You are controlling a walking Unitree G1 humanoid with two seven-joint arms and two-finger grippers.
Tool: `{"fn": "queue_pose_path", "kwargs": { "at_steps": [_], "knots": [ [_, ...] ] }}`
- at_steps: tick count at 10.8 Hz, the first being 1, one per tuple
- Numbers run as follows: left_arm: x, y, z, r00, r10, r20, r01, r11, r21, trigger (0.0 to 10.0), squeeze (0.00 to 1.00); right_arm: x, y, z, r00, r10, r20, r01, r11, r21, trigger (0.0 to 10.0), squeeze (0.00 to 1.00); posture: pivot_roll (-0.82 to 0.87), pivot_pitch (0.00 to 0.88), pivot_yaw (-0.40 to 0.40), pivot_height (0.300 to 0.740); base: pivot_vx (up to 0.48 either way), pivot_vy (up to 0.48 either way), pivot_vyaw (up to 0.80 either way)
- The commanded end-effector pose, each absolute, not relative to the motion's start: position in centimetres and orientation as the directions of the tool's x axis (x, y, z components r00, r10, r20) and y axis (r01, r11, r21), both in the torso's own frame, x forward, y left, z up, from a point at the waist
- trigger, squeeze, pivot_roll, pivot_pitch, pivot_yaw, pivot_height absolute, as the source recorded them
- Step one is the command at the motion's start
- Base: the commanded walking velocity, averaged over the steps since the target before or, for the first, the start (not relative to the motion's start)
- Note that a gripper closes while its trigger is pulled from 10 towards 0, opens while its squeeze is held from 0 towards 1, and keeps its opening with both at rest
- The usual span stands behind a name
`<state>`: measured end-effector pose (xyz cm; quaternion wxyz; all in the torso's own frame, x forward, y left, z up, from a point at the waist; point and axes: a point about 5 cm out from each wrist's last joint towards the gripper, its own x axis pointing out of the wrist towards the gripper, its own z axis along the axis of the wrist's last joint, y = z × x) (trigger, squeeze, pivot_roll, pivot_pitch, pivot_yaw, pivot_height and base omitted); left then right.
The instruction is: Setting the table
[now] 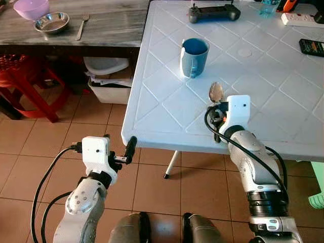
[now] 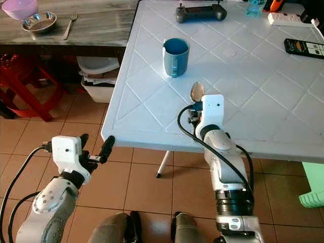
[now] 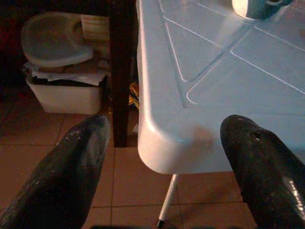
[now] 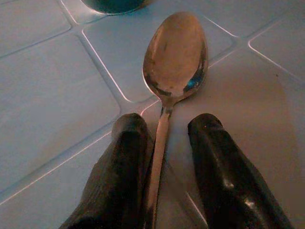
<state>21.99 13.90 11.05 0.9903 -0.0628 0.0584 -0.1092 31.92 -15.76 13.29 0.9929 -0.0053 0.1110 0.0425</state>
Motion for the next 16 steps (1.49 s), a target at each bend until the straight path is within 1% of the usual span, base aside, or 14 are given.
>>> {"fn": "queue_pose_path", "kwargs": {
  "at_steps": [1,5,7,8,9,10,11,14,16],
  "knots": [
    [21.7,14.0,11.1,0.967,-0.232,-0.109,0.218,0.967,-0.129,10.0,0.0,30.9,-15.8,9.8,0.921,0.083,-0.38,-0.083,0.996,0.017,0.0,0.0,0.03,0.19,0.059,0.74,0.0,0.0,0.0],
    [21.6,13.9,11.4,0.962,-0.254,-0.096,0.239,0.961,-0.14,10.0,0.0,30.3,-16.4,8.9,0.913,0.048,-0.406,-0.046,0.999,0.015,0.0,0.0,0.03,0.191,0.064,0.74,0.0,0.0,0.0],
    [21.6,13.9,11.5,0.96,-0.265,-0.087,0.253,0.959,-0.13,10.0,0.0,29.8,-16.2,8.7,0.912,0.041,-0.408,-0.029,0.999,0.036,0.0,0.0,0.03,0.188,0.066,0.74,0.0,0.0,0.0],
    [21.6,13.9,11.6,0.962,-0.261,-0.082,0.249,0.959,-0.133,10.0,0.0,29.2,-15.5,8.6,0.907,0.052,-0.418,-0.007,0.994,0.109,0.0,0.0,0.03,0.182,0.064,0.74,0.0,0.0,0.0],
    [21.7,14.0,11.5,0.964,-0.252,-0.088,0.24,0.962,-0.129,10.0,0.0,28.8,-14.7,8.8,0.908,0.09,-0.409,-0.023,0.986,0.164,0.0,0.0,0.03,0.179,0.062,0.74,0.0,0.0,0.0],
    [21.9,14.0,11.3,0.966,-0.241,-0.088,0.23,0.965,-0.124,10.0,0.0,28.4,-13.1,9.6,0.914,0.183,-0.362,-0.094,0.964,0.249,0.0,0.0,0.02,0.161,0.061,0.74,0.0,0.0,0.0],
    [22.3,14.0,11.3,0.971,-0.226,-0.084,0.22,0.973,-0.077,10.0,0.0,28.4,-12.0,10.7,0.929,0.241,-0.283,-0.172,0.954,0.246,0.0,0.0,0.02,0.145,0.06,0.74,0.0,0.48,0.0],
    [23.4,14.5,11.5,0.987,-0.151,-0.048,0.152,0.988,0.024,10.0,0.0,29.5,-11.3,13.0,0.949,0.271,-0.164,-0.227,0.943,0.245,0.0,0.0,0.0,0.11,0.05,0.74,0.0,0.48,0.0],
    [23.5,14.5,11.3,0.992,-0.124,-0.036,0.125,0.991,0.036,10.0,0.0,29.6,-11.5,13.7,0.961,0.26,-0.096,-0.233,0.946,0.225,0.0,0.0,0.0,0.096,0.048,0.74,0.0,0.48,0.0]
  ]
}}
